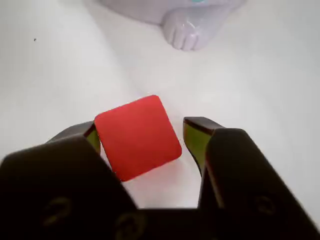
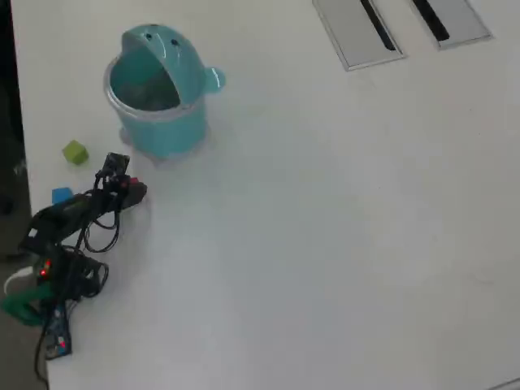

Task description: Grasp RGB lego blocks and put them in the bin one by one.

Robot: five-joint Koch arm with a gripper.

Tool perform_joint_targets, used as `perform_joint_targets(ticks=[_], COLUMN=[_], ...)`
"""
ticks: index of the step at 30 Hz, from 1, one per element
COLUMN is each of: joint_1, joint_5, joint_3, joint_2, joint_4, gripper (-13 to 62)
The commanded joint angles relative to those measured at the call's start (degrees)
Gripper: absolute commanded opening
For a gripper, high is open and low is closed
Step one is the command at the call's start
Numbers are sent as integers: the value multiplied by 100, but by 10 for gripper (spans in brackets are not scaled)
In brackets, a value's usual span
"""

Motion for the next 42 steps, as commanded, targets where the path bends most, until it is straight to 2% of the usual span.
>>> perform_joint_targets(ticks=[1,7,14,20,30,42], joint_1=[-9,-44,-141,-334,-712,-826], joint_5=[-114,-114,185,185,334,967], joint_3=[-439,-132,-123,-413,-2197,-3902], joint_2=[9,-132,158,615,1828,1960], joint_4=[-290,-563,-360,132,1907,2250], gripper=[296,283,144,138,100,100])
